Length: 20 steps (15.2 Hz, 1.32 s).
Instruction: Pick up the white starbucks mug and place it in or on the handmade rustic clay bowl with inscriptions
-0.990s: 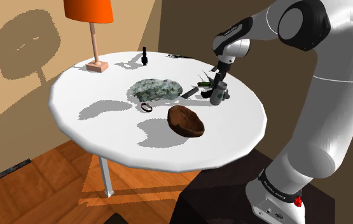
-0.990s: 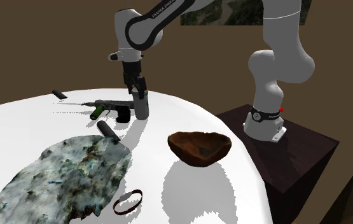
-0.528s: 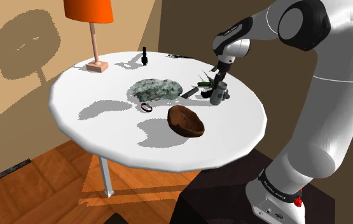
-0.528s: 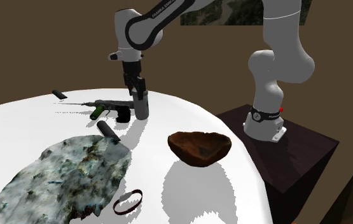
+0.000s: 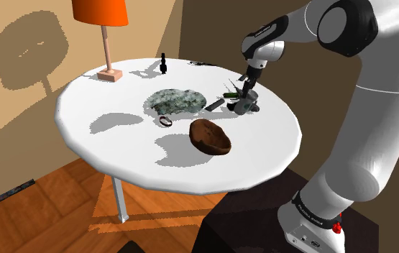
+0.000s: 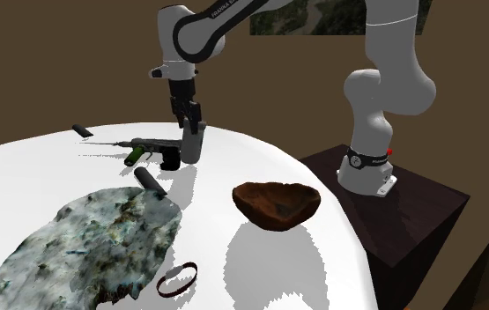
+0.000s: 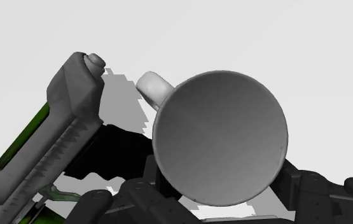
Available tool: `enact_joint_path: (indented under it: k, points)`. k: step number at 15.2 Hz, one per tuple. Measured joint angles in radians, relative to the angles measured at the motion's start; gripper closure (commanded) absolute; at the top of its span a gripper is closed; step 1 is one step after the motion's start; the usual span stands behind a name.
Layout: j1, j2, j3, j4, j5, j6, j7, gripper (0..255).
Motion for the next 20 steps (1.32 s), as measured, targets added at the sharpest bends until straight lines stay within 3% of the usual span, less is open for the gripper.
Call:
enact_joint_path:
  k: [20]
  points:
    - [0.013,-0.091,-0.021,0.164,-0.065,-0.240,0.042,255]
